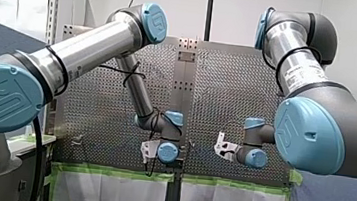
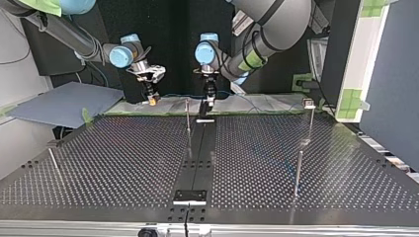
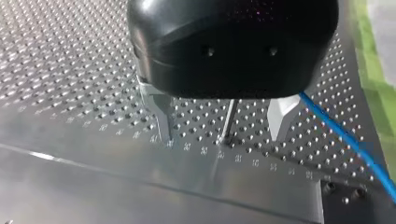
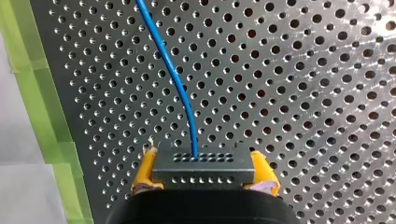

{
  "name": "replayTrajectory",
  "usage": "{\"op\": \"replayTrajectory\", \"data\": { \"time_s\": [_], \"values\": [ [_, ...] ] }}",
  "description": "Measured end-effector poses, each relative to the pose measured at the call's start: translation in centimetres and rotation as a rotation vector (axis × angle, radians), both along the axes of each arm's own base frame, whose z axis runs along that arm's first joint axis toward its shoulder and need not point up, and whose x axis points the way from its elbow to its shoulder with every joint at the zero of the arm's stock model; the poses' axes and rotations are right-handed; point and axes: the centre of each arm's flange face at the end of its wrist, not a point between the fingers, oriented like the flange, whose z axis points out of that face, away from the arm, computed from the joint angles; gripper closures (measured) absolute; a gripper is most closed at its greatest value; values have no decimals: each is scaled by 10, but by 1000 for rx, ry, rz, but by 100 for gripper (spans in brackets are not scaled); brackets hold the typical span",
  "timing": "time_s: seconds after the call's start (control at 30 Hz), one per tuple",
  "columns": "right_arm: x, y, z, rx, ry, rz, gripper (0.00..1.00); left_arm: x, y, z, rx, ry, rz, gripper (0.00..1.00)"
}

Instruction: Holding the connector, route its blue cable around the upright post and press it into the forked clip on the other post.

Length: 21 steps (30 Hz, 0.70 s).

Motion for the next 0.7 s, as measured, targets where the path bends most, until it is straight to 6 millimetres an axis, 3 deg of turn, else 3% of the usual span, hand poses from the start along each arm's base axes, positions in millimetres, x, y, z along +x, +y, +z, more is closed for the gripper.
{"op": "replayTrajectory", "data": {
  "time_s": [0.27,0.3,0.33,0.4,0.43,0.47,0.5,0.53,0.6,0.63,0.7],
  "values": [
    [0,0,0,3,1,0,100,2,-4,0,4,3,-59,0],
    [0,0,0,4,1,0,100,2,-4,0,7,3,-62,9],
    [-1,0,0,4,1,0,100,2,-4,0,10,3,-63,9],
    [-1,0,0,4,1,-1,100,2,-4,0,22,3,-64,33],
    [-1,0,0,4,1,-2,100,2,-4,0,29,3,-64,33],
    [-2,0,0,5,1,-2,100,2,-4,0,34,2,-64,44],
    [-2,-1,0,5,1,-3,100,2,-3,0,39,2,-64,62],
    [-2,-1,0,5,1,-4,100,2,-3,0,42,2,-64,62],
    [-2,-1,0,5,1,-4,100,2,-4,0,46,2,-66,78],
    [-2,-1,0,5,1,-4,100,2,-4,0,48,2,-67,78],
    [-3,-1,0,5,2,-5,100,2,-5,0,53,2,-74,87]
  ]
}}
